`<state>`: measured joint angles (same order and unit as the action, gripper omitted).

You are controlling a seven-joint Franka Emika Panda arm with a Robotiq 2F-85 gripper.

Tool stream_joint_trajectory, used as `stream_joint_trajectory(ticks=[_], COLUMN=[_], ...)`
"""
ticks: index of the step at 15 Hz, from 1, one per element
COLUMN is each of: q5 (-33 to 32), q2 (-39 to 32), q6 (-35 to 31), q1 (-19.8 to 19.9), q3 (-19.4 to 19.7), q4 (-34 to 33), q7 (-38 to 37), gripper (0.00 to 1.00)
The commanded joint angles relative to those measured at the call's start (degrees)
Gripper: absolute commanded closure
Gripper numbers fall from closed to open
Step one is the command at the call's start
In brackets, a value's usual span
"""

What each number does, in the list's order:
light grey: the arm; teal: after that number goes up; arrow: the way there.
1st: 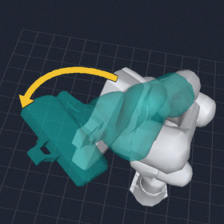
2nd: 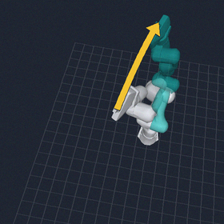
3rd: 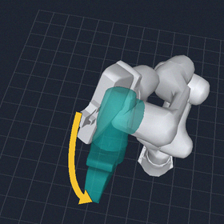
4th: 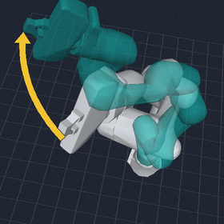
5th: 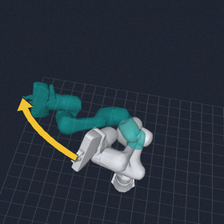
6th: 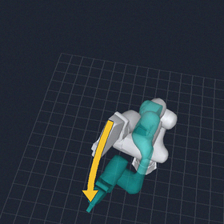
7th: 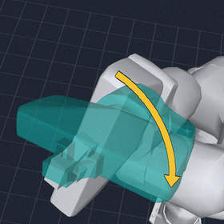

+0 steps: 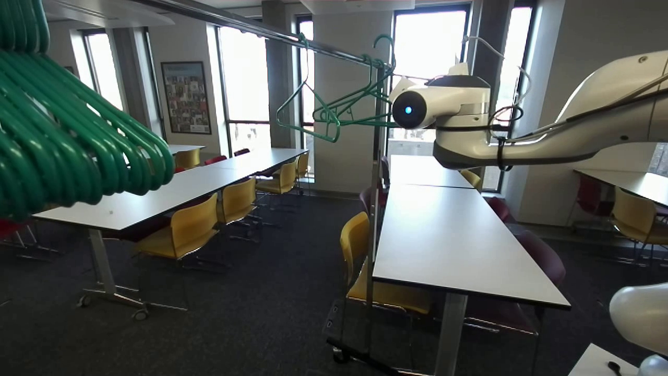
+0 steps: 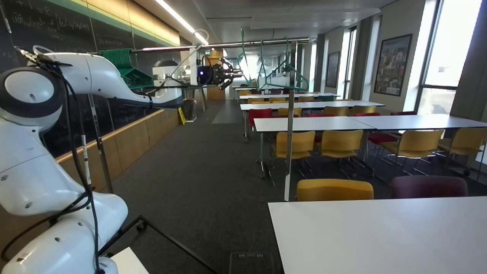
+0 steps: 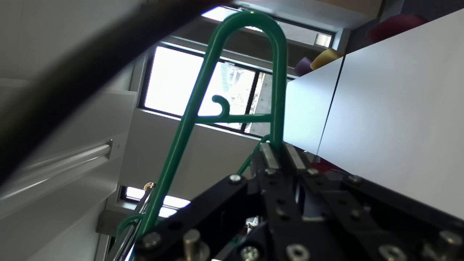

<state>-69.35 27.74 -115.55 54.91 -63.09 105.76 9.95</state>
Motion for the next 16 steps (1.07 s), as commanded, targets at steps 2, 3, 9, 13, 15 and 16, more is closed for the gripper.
stream_joint_trajectory(ticks=[2, 3, 9, 13, 15, 16], q5=[-10.8, -13.2, -13.4, -13.8, -13.9, -14.1], q2=[-13.7, -15.9, -19.7, -21.8, -22.5, -22.7], q6=[12.4, 15.0, 17.4, 18.4, 18.8, 18.9], q1=[-8.0, -10.4, -6.8, -6.2, -6.0, -5.7], q3=[-1.2, -0.9, -8.2, -11.1, -12.0, -12.5], q4=[-8.3, -9.2, -12.8, -13.0, -13.0, -13.1], q7=[4.5, 5.3, 12.4, 14.5, 14.8, 14.7], gripper=[0.98, 0.98, 0.98, 0.98, 0.98, 0.98])
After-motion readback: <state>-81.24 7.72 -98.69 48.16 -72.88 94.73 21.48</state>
